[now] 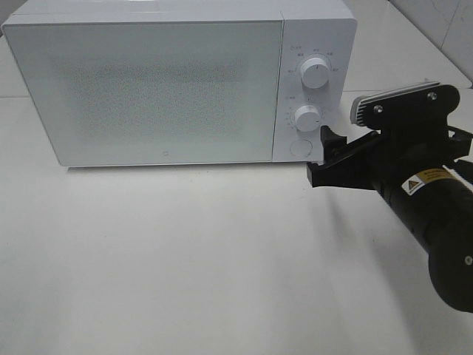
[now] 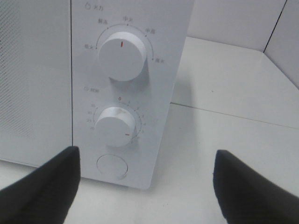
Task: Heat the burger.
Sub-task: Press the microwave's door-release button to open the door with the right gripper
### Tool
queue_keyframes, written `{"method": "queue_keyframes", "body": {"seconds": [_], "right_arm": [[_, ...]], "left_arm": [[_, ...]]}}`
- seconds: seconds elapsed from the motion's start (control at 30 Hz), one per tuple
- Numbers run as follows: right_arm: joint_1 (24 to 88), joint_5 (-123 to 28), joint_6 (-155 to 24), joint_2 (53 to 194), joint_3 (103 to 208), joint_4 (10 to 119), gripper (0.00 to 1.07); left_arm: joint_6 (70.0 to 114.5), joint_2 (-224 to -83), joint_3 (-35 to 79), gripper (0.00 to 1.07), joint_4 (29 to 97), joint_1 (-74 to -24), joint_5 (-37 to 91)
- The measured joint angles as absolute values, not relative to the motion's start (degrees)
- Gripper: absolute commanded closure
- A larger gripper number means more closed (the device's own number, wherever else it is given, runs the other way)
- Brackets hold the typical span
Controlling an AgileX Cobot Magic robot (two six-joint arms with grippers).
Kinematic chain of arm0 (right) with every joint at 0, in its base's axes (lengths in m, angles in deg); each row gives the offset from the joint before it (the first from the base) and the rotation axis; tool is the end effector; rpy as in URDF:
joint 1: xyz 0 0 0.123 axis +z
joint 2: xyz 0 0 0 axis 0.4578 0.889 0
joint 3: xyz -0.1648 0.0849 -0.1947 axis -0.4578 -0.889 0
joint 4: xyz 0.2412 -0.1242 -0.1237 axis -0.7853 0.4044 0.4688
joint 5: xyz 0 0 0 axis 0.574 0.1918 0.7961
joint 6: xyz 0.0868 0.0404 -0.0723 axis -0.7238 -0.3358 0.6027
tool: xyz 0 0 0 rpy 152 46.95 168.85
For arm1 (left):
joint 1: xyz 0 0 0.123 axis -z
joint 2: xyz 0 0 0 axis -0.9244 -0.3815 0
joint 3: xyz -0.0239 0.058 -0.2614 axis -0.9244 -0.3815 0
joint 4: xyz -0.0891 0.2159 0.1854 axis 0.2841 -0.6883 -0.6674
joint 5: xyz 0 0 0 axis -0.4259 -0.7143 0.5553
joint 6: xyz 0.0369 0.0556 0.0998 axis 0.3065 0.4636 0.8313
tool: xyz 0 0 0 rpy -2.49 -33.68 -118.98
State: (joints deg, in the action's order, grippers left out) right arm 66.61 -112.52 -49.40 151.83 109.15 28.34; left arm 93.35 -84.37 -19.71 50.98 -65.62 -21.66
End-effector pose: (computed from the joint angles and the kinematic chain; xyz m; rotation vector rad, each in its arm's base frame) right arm 0.2633 0.1314 0.0950 -0.2273 1.6573 -0.0446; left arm 0.0782 -0.0076 0.2891 0.1221 2.0151 -0.0250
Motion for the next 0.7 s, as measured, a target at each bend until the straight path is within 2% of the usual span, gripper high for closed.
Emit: {"method": "queue_keyframes", "body": {"seconds": [0.27,0.37,0.4,0.47,0.5,0.53,0.57,0.6,0.63,0.67,0.7], "right_arm": [[68.7,-113.4,-54.8,155.4,109.3,26.6,0.33],[68.7,-113.4,-58.1,156.0,109.9,26.7,0.38],[68.7,-113.4,-61.9,156.1,110.1,26.9,0.44],[68.7,-113.4,-64.6,156.1,110.1,26.9,0.49],[68.7,-113.4,-70.2,156.1,110.1,27.0,0.57],[68.7,-113.4,-70.2,156.1,110.1,27.0,0.57],[68.7,-113.4,-77.1,156.1,110.1,27.1,0.68],[68.7,-113.4,-81.0,156.1,110.1,27.1,0.74],[68.7,-113.4,-81.0,156.1,110.1,27.1,0.74],[68.7,-113.4,-88.6,156.1,110.1,27.1,0.83],[68.7,-113.4,-88.6,156.1,110.1,27.1,0.83]], "left_arm": [[93.3,-84.4,-19.7,0.07,51.0,-65.6,-21.7],[93.3,-84.4,-19.7,0.07,51.0,-65.6,-21.7],[93.3,-84.4,-19.7,0.07,51.0,-65.6,-21.7],[93.3,-84.4,-19.7,0.07,51.0,-65.6,-21.7],[93.3,-84.4,-19.7,0.07,51.0,-65.6,-21.7],[93.3,-84.4,-19.7,0.07,51.0,-65.6,-21.7],[93.3,-84.4,-19.7,0.07,51.0,-65.6,-21.7],[93.3,-84.4,-19.7,0.07,51.0,-65.6,-21.7],[93.3,-84.4,-19.7,0.07,51.0,-65.6,-21.7],[93.3,-84.4,-19.7,0.07,51.0,-65.6,-21.7],[93.3,-84.4,-19.7,0.07,51.0,-65.6,-21.7]]}}
